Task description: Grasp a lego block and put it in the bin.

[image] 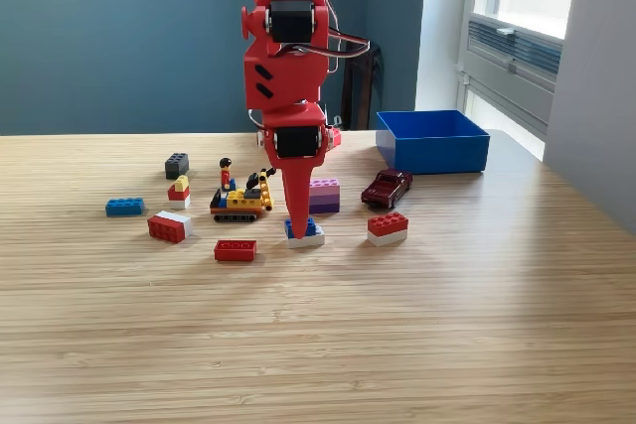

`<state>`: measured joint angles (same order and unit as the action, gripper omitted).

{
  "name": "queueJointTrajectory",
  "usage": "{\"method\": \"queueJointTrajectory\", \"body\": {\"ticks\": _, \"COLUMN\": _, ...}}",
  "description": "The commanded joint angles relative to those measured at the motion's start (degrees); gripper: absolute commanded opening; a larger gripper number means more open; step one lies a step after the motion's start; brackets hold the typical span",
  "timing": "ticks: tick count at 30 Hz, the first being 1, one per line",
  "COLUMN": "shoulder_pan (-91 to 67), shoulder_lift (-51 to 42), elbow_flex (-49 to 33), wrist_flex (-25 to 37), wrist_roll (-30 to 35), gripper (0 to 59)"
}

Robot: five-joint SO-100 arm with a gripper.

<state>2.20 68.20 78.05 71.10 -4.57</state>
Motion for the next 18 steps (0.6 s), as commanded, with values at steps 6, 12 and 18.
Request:
{"method": "queueJointTrajectory", "body": {"ticks": 6, "shoulder_pan": 0.2, "shoulder_lift": -5.5, "elbow_flex": -10.2, "wrist_flex": 2.2, "wrist_roll": 0.8, "gripper": 20.4}}
{"method": "queueJointTrajectory", "body": {"ticks": 12, "shoulder_pan": 0.2, "shoulder_lift": -6.9, "elbow_flex": -11.8, "wrist_flex": 3.3, "wrist_roll": 1.4, "gripper": 1.6}}
{"method": "queueJointTrajectory", "body": {"ticks": 18, "shoulder_pan": 0.0, "shoulder_lift": -6.7, "elbow_flex": -11.5, "wrist_flex": 3.3, "wrist_roll": 3.6, "gripper": 0.0}}
